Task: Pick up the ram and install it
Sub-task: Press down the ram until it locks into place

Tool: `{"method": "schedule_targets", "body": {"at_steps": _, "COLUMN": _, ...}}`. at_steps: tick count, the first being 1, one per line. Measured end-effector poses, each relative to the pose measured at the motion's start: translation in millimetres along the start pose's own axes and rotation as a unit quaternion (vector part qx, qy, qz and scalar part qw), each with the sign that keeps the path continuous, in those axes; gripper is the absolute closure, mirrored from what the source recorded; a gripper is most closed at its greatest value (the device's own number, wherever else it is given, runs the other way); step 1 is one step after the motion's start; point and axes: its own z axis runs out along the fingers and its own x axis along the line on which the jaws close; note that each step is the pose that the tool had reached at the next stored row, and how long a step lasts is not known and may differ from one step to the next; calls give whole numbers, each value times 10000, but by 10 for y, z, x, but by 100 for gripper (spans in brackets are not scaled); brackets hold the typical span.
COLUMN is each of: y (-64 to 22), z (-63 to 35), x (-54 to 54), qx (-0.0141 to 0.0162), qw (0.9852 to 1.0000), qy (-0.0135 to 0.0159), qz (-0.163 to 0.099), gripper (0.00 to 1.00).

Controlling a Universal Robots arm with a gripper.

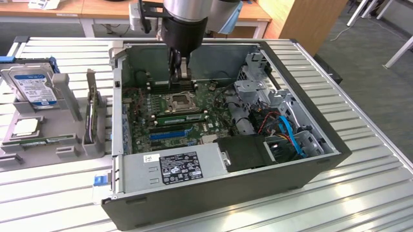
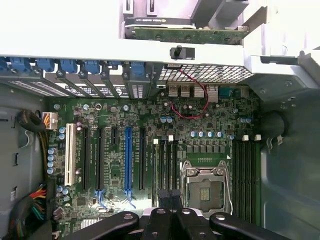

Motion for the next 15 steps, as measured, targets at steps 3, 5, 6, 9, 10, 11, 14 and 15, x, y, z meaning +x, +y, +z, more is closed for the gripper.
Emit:
{"method": "schedule_targets", "body": {"at_steps": 3, "y": 2, "z": -39, "x": -3, "qx": 0, "qw": 10000, "qy": 0, "qz": 0, "gripper": 90}}
{"method": "schedule_targets", "body": {"at_steps": 5, "y": 4, "z": -63, "x": -6, "qx": 0, "qw": 10000, "qy": 0, "qz": 0, "gripper": 90}}
{"method": "schedule_targets", "body": {"at_steps": 6, "y": 5, "z": -74, "x": -6, "qx": 0, "qw": 10000, "qy": 0, "qz": 0, "gripper": 90}}
{"method": "schedule_targets", "body": {"at_steps": 9, "y": 5, "z": -86, "x": -7, "qx": 0, "qw": 10000, "qy": -1, "qz": 0, "gripper": 90}}
{"method": "schedule_targets", "body": {"at_steps": 10, "y": 5, "z": -86, "x": -8, "qx": 0, "qw": 10000, "qy": -1, "qz": 0, "gripper": 90}}
{"method": "schedule_targets", "body": {"at_steps": 11, "y": 5, "z": -86, "x": -8, "qx": 0, "qw": 10000, "qy": -1, "qz": 0, "gripper": 90}}
{"method": "schedule_targets", "body": {"at_steps": 14, "y": 5, "z": -87, "x": -8, "qx": 0, "qw": 10000, "qy": 0, "qz": 0, "gripper": 90}}
{"method": "schedule_targets", "body": {"at_steps": 15, "y": 2, "z": -87, "x": -7, "qx": 0, "qw": 10000, "qy": 0, "qz": -1, "gripper": 90}}
